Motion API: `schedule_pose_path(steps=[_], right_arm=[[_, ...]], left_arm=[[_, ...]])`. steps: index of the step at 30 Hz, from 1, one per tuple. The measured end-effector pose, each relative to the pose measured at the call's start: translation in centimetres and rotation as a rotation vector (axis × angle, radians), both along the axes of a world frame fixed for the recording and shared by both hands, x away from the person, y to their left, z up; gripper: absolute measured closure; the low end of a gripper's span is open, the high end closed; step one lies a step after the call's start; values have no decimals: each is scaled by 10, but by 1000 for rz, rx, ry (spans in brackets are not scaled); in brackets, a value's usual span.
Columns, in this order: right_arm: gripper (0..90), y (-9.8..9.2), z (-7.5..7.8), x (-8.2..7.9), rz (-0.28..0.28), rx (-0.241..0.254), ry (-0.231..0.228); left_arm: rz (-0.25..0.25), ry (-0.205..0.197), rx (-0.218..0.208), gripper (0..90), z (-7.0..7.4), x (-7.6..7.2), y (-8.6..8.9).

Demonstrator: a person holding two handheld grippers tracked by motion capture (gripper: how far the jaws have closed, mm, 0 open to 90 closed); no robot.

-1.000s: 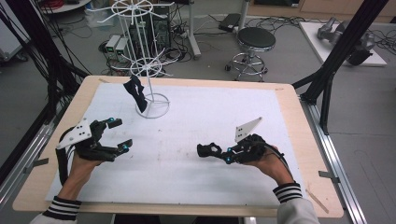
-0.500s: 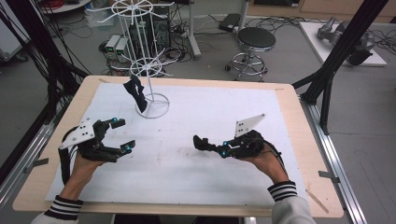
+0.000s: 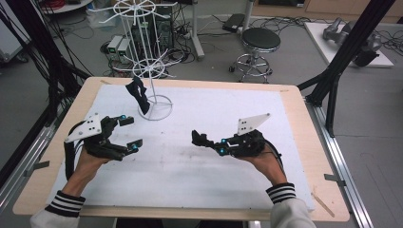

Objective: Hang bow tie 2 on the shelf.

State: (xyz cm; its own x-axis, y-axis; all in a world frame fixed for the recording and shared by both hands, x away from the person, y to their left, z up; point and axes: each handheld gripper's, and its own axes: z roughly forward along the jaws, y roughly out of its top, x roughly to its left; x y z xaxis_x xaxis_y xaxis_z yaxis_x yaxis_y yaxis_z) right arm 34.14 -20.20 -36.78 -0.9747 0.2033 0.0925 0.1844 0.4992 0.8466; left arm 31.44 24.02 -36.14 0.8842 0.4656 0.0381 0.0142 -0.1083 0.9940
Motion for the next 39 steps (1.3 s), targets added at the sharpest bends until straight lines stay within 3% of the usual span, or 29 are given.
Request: schedule_pose_path(steps=[12,27,39], right_arm=[[828,10,4,3,-3,31,-22],[827,26,14,6,5,28,-44],[827,39,15,9,28,20,-68]], left_arm=[[-49,0,35,143,10,5,-18],[-108,-3,57,143,24,9,-38],[-176,6,100,142,28,13,-62]])
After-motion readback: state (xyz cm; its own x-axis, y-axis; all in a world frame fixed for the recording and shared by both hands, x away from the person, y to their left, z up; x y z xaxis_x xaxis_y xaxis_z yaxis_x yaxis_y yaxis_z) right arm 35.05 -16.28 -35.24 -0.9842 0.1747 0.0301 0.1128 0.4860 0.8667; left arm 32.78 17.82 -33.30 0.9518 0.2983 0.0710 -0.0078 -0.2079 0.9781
